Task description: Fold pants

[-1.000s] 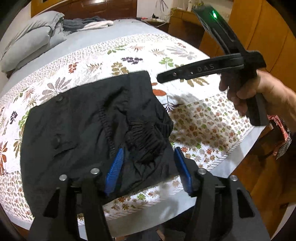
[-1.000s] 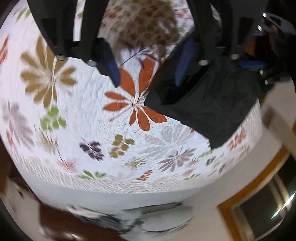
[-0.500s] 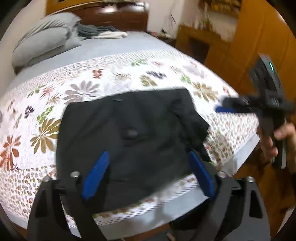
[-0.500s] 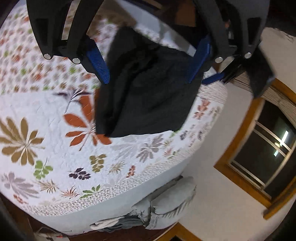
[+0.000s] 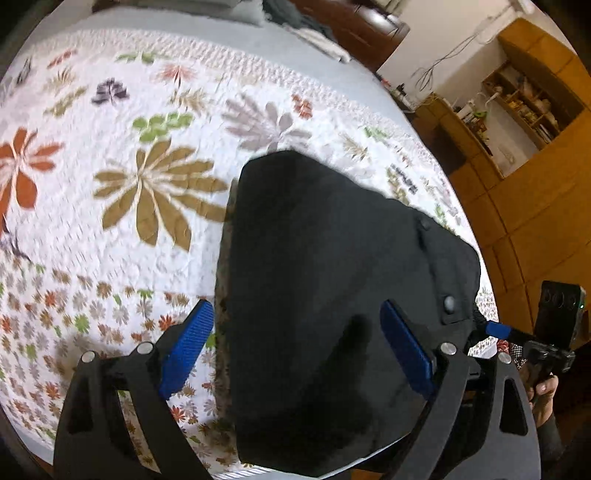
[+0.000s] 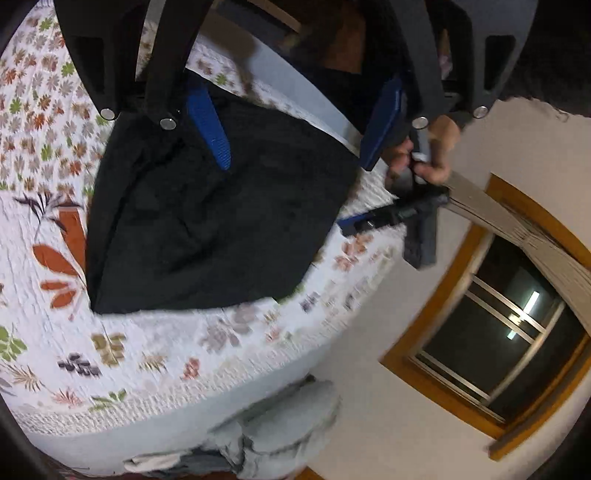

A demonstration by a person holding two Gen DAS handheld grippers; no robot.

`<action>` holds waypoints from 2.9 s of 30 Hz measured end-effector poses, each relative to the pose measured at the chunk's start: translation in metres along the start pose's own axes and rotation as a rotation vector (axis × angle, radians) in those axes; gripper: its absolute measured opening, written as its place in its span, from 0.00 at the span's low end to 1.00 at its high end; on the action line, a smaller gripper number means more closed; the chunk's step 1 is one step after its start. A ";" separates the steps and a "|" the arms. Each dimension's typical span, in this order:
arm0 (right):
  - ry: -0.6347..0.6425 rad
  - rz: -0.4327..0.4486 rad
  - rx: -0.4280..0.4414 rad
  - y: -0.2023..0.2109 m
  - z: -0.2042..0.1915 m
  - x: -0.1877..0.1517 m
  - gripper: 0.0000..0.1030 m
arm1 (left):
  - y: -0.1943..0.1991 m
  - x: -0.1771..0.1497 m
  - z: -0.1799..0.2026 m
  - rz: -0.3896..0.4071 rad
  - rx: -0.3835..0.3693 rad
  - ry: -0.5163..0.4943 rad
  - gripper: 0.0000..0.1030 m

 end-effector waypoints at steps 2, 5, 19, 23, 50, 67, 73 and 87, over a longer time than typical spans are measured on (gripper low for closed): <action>-0.012 -0.002 -0.039 -0.001 0.014 -0.005 0.70 | -0.007 -0.004 -0.001 -0.015 0.001 0.002 0.88; -0.071 -0.001 -0.017 0.001 0.040 -0.013 0.59 | -0.020 -0.008 -0.004 -0.038 0.004 0.004 0.92; -0.141 0.146 0.150 0.026 0.062 0.069 0.64 | -0.023 -0.012 -0.008 -0.040 0.043 0.004 0.94; -0.158 0.081 0.105 -0.007 0.085 0.084 0.63 | -0.026 -0.014 -0.011 -0.044 0.046 0.016 0.98; -0.209 0.082 0.122 0.008 0.079 0.033 0.74 | -0.051 0.085 -0.022 -0.078 -0.073 0.116 0.97; -0.255 0.028 0.093 0.009 0.070 -0.011 0.76 | -0.010 0.017 -0.049 -0.085 -0.197 0.203 0.97; -0.286 0.099 0.122 0.040 0.066 -0.002 0.96 | 0.001 0.007 -0.049 -0.107 -0.361 0.253 0.97; -0.512 -0.061 0.110 0.001 0.133 0.001 0.97 | -0.042 0.007 -0.056 -0.311 -0.485 0.267 0.97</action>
Point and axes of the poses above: each gripper's, at about its wrist camera, not at the fingertips, and y roughly against the way its jaws point, z to its right, x to its top, the point moved 5 cm from there along -y, roughly the way its jaws point, and after that the axes turned 3 degrees about -y, right-handed, at the moved point
